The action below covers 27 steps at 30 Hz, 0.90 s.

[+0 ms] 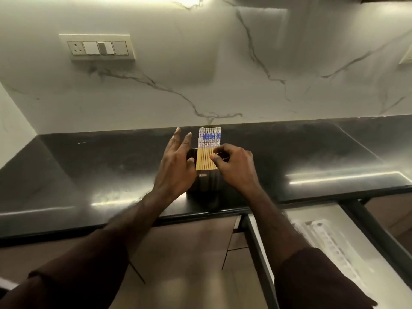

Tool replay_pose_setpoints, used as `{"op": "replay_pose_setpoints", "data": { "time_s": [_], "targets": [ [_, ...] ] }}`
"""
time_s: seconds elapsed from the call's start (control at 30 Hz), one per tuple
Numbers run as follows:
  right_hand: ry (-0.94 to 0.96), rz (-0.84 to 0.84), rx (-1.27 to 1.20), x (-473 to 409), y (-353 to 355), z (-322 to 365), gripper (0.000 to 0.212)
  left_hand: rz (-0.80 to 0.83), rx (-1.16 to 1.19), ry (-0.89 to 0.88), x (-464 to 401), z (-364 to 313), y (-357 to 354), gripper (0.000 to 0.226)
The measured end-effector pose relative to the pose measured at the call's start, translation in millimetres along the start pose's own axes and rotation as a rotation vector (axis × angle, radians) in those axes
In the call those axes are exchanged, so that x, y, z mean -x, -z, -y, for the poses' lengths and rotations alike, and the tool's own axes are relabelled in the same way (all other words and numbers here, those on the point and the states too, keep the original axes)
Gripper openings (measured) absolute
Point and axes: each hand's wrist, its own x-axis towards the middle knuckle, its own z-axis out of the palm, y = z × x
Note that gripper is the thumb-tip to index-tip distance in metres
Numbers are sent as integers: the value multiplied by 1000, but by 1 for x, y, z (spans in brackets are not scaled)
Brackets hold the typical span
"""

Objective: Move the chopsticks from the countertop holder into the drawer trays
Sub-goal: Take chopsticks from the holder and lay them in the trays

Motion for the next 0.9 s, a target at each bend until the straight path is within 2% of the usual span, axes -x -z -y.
{"op": "replay_pose_setpoints", "data": {
  "time_s": [0.33,0.6,0.9],
  "targets": [
    [-111,25,50,-59,-51,-17,25,127,64,33,-52,47,-29,69],
    [-167,125,49,-122,-80,-56,27,206,107,136,-126,72,-68,63],
    [-170,168,89,-153,-105,-83,25,198,201,269,-171,97,-106,60]
  ]
}}
